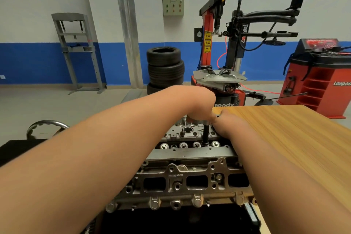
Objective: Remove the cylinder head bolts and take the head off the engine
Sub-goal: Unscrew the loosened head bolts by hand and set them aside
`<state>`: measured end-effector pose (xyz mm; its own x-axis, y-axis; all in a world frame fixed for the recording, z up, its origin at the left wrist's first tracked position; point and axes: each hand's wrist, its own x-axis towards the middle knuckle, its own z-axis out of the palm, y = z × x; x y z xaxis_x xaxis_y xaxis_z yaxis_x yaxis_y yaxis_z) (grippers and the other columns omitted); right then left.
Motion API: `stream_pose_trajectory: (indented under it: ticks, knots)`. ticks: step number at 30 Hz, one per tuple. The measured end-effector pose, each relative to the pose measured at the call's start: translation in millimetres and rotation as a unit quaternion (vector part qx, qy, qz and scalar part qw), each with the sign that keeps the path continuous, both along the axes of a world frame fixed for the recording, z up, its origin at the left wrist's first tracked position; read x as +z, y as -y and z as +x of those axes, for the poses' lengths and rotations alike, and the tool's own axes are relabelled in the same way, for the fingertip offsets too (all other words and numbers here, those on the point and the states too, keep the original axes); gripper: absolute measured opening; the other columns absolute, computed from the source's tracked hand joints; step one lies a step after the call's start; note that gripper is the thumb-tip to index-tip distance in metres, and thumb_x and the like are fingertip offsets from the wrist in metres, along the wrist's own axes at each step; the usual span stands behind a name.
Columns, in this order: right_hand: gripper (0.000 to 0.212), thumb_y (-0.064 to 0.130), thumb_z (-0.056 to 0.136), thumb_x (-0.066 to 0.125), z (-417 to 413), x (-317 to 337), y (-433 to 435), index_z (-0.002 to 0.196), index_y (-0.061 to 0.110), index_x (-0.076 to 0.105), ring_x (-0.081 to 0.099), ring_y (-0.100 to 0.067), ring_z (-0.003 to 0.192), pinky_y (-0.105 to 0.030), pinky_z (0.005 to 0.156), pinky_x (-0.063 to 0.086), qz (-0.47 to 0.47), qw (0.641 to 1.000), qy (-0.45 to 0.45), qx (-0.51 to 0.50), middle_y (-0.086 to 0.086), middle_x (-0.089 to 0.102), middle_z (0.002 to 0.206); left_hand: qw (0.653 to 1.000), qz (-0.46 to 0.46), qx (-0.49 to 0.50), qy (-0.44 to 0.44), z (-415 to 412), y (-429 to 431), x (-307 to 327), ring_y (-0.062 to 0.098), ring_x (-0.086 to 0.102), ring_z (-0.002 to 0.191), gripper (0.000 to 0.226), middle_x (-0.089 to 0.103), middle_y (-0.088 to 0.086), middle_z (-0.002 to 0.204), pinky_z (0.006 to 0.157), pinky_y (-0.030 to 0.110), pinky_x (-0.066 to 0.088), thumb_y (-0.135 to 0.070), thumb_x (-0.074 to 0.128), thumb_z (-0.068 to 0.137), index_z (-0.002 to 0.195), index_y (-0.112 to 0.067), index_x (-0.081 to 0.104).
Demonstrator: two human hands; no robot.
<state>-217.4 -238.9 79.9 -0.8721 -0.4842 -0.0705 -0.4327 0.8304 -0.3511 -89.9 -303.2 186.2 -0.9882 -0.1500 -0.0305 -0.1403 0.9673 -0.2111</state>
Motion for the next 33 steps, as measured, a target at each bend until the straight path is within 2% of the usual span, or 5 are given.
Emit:
stream_pose_trajectory:
  ticks: [3,7,11,18,33]
  knots:
    - [0.058,0.038,0.095,0.030,1.9,0.8,-1.1,0.148,0.016,0.024,0.052,-0.037,0.116,-0.045,0.087,0.046,-0.006,1.000,0.003,0.015,-0.017,0.046,0.140,0.998,-0.001,0.024,-0.060,-5.3,1.3,-14.2,0.011,0.053,0.058,0.054,0.055,-0.003,0.063,0.048,0.027,0.035,-0.062,0.040,0.093,0.071,-0.014,0.056]
    - [0.056,0.037,0.094,0.030,2.8,1.2,-2.6,0.146,0.015,0.029,0.052,-0.035,0.115,-0.042,0.084,0.044,-0.017,1.000,-0.019,0.009,-0.015,0.047,0.139,0.957,0.281,0.073,-0.025,17.1,34.5,-15.0,0.006,0.069,0.064,0.057,0.068,-0.007,0.087,0.061,0.024,0.047,-0.073,0.049,0.082,0.103,-0.023,0.067]
    - [0.050,0.034,0.093,0.032,3.2,-1.1,-3.3,0.138,0.013,0.038,0.053,-0.035,0.111,-0.041,0.076,0.042,-0.028,0.999,-0.040,0.004,-0.014,0.047,0.136,0.972,0.218,0.085,0.015,39.8,59.9,-37.9,0.005,0.059,0.087,0.043,0.060,-0.016,0.097,0.073,0.021,0.042,-0.041,0.071,0.083,0.123,-0.029,0.063]
    - [0.046,0.029,0.092,0.037,4.7,2.0,-4.7,0.134,0.010,0.042,0.055,-0.034,0.103,-0.040,0.078,0.047,-0.042,0.999,-0.029,0.012,-0.015,0.052,0.127,0.983,0.167,0.049,-0.063,49.8,53.9,-62.4,0.006,0.055,0.077,0.007,0.059,-0.014,0.082,0.060,0.017,0.038,-0.033,0.065,0.090,0.092,-0.026,0.066]
    - [0.049,0.027,0.092,0.040,3.7,2.3,-4.9,0.137,0.008,0.039,0.058,-0.031,0.095,-0.040,0.076,0.049,-0.048,0.998,-0.033,0.015,-0.013,0.058,0.118,0.945,0.240,0.109,-0.196,62.6,48.9,-75.2,0.004,0.055,0.077,0.013,0.060,-0.011,0.084,0.061,0.020,0.041,-0.024,0.052,0.094,0.087,-0.025,0.063]
